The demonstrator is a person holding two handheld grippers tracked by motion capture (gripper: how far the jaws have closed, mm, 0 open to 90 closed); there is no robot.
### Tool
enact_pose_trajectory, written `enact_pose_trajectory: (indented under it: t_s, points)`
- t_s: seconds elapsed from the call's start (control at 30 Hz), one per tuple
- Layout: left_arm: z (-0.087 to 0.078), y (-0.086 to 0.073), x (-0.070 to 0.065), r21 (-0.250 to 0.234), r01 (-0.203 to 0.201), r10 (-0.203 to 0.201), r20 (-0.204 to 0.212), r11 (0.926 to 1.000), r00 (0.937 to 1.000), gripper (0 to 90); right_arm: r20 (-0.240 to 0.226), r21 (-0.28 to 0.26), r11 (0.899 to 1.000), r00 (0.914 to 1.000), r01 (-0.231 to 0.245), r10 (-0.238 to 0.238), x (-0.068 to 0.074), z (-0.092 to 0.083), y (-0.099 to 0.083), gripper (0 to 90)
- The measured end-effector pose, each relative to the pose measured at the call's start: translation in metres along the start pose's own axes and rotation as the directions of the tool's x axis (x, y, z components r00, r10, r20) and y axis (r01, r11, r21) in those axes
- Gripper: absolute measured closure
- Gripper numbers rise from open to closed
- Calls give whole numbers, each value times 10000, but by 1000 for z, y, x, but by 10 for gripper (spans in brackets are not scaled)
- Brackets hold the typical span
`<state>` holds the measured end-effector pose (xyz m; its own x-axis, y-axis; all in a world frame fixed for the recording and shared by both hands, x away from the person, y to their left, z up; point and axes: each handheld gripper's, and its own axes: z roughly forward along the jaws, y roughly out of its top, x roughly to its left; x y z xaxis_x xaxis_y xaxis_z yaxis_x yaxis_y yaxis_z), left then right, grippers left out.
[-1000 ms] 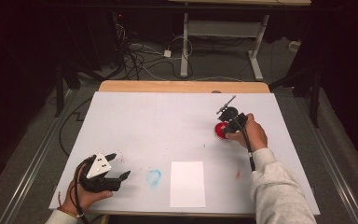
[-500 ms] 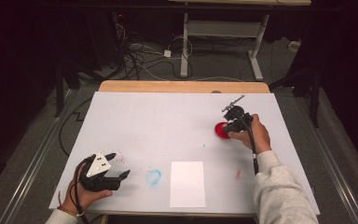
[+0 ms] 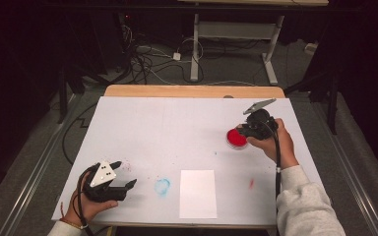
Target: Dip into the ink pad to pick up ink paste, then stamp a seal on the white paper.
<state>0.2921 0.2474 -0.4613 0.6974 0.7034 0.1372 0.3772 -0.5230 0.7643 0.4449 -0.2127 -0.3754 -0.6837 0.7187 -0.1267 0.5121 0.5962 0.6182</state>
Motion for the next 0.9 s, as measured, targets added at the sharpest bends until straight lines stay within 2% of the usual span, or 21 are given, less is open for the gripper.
enact_pose_trajectory:
  t_s: [0.37,0.57,0.7,0.87,0.9]
  points:
    - [-3,-3,1,-40,108,-108,-59,9999,9999,209,-638,-729,9941,9944,801,-848,27,-21,3,762]
    - [-4,-3,-1,-3,6,-6,-81,10000,10000,205,-735,-976,9892,9904,1095,-1169,41,-27,4,762]
    - [-5,-2,-2,-85,-116,116,23,9999,9999,191,-931,-1019,9858,9854,1332,-1428,51,-28,3,761]
    - [-5,-2,-3,-39,-162,162,-28,9999,9999,191,-1248,-1228,9776,9746,1710,-1861,67,-31,2,761]
    - [-6,-2,-3,-60,-169,169,-29,9998,9999,191,-1329,-1262,9743,9702,1864,-2028,71,-31,2,761]
